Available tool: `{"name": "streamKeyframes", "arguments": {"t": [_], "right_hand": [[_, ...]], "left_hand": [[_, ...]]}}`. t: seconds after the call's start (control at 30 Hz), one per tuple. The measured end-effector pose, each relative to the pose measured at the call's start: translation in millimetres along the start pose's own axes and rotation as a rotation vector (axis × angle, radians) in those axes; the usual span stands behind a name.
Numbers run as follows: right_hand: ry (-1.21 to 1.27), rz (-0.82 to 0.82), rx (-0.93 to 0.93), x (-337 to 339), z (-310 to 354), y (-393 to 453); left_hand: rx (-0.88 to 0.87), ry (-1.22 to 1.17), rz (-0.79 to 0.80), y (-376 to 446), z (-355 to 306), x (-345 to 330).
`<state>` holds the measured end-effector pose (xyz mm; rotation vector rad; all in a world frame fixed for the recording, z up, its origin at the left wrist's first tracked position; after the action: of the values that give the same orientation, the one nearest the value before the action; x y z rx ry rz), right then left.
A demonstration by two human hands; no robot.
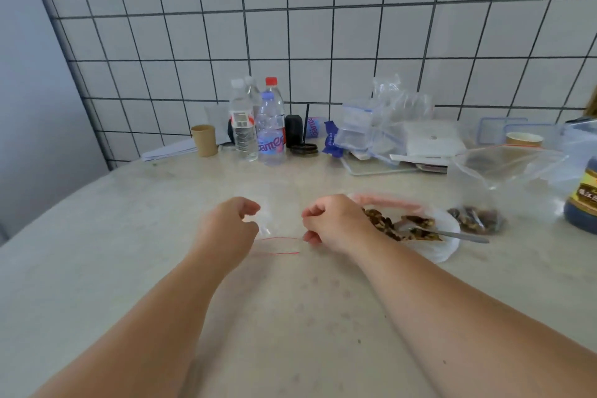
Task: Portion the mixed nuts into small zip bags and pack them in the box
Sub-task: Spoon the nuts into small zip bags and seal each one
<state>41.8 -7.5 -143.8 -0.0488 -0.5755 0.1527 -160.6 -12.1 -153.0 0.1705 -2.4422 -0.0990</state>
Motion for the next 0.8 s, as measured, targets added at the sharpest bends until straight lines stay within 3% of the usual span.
{"name": "streamKeyframes", "arguments": {"t": [0.2,0.4,0.67,0.8], "right_hand": [[-0.372,0.017,-0.021,-26.7,-4.4,10.2],[-0.517,-0.022,0.023,-28.0,3.5,11.4],[-0.406,-0.312,0.221,-6.3,14.5,-7.2],[-0.32,-0.372,0.458,20.4,25.1,-32.0]], "left_hand": [[0.023,0.248,0.064,-0.6,15.1,-16.1],[-0.042,0.35,0.053,0.9,10.2,-21.6],[-0.274,0.266,-0.108,-20.9,-21.5,-10.8],[-0.333,0.283,-0.141,-35.5,-51.1,-9.3]]}}
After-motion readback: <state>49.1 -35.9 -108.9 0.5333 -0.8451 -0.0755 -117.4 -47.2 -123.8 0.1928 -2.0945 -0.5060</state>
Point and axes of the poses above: each hand's wrist, its own y-axis towards the middle knuckle, its own x-axis out of the back of the hand, z = x × y, the point moved 5 cm from there along y, towards the middle knuckle, and after that the axes turned 7 degrees about z, right-handed, at the moved point
